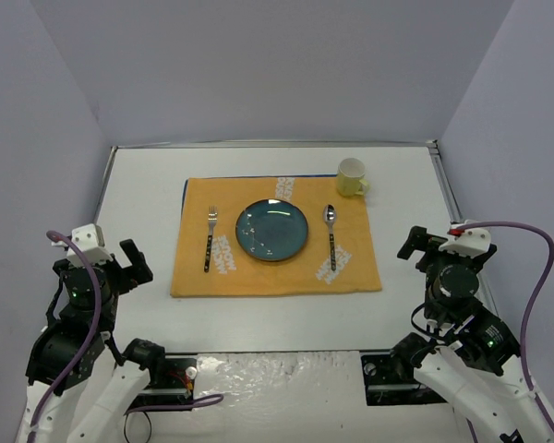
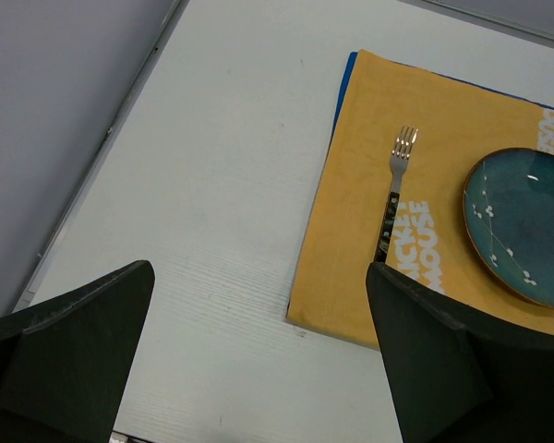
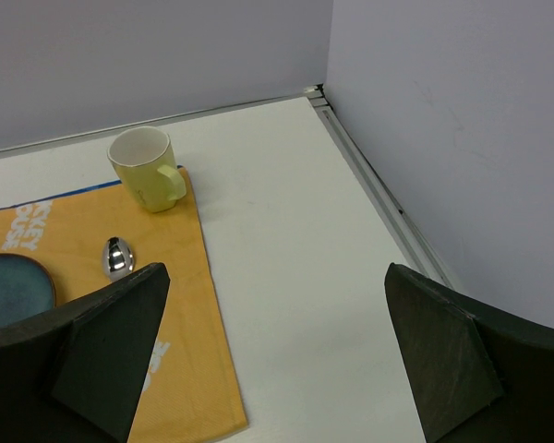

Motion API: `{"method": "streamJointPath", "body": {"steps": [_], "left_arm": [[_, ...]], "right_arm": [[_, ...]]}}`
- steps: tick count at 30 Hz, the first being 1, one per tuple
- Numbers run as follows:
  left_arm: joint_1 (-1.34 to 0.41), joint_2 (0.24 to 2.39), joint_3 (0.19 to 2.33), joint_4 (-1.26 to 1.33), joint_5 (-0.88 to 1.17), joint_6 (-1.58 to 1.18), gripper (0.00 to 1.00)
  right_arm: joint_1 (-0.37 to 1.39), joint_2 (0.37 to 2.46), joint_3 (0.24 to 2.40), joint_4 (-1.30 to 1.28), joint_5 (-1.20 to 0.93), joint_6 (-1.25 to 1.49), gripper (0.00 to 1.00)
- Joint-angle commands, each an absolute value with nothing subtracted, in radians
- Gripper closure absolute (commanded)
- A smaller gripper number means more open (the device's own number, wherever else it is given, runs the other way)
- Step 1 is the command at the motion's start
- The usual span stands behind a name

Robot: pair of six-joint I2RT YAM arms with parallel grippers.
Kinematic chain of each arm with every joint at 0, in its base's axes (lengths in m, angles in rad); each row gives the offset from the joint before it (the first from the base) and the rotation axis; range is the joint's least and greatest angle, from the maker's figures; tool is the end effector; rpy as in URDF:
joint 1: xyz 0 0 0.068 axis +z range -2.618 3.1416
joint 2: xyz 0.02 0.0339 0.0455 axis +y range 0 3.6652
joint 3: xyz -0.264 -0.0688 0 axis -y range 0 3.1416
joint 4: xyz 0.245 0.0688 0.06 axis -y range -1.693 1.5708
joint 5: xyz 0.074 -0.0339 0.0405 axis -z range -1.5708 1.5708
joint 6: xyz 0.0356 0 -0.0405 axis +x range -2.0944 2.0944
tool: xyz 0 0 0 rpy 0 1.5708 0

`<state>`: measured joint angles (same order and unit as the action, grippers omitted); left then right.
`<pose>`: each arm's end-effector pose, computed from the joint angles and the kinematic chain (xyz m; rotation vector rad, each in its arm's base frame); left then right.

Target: Set the dinner table for one person

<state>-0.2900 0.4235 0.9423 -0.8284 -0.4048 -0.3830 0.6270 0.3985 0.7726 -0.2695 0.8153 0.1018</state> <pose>0.0653 -0.0049 0.3631 -0.3599 1.8203 -0.0869 0.0805 0.0264 0.3716 0.2751 1.4737 -0.0104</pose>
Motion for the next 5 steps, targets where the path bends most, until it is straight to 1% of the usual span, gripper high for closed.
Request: {"method": "streamJointPath", "body": {"steps": [1, 5], "left_arm": [[-0.321, 0.428, 0.935, -0.770, -0.431, -0.374, 0.03], [-0.345, 0.405, 0.906, -0.764, -0.434, -0.383, 0.03]], "right_arm": [[0.626, 0.422, 0.767, -0.199, 0.857, 0.117, 0.00], [0.624, 0.413, 0.765, -0.201, 0.853, 0.118, 0.00]]}}
